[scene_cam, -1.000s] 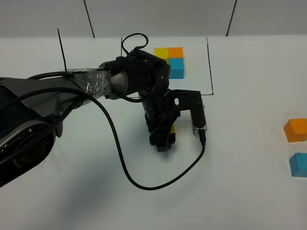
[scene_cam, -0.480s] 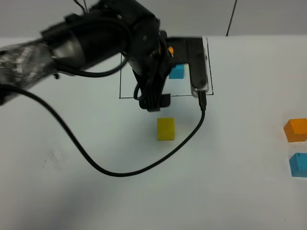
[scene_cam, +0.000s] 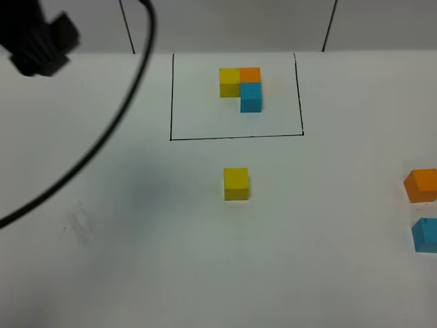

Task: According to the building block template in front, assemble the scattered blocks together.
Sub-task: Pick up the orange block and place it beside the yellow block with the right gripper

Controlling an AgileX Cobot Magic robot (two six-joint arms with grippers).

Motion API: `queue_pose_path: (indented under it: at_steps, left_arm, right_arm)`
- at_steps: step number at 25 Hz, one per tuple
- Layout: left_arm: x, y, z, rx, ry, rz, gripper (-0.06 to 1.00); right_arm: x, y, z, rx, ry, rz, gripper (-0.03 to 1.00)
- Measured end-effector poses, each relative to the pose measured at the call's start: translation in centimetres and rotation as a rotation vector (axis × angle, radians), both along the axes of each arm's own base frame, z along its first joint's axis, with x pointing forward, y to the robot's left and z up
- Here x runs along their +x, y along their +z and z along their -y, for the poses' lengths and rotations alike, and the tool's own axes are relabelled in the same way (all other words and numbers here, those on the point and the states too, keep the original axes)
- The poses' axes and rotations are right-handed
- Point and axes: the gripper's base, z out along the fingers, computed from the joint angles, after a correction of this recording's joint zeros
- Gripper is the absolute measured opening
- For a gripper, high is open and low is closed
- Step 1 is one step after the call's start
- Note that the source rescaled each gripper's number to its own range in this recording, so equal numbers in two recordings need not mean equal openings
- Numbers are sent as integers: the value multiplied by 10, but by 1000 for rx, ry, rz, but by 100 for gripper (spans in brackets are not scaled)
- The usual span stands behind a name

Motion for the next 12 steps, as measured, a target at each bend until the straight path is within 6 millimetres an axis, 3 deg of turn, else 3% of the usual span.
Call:
queue_pose_path:
  at_steps: [3,12]
  left_arm:
    - [-38,17,-41,-54,63,78,77]
    - [-174,-3,-131,-164,77,275,70]
  right_arm:
    - [0,0,0,0,0,0,0]
    - [0,0,0,0,0,0,0]
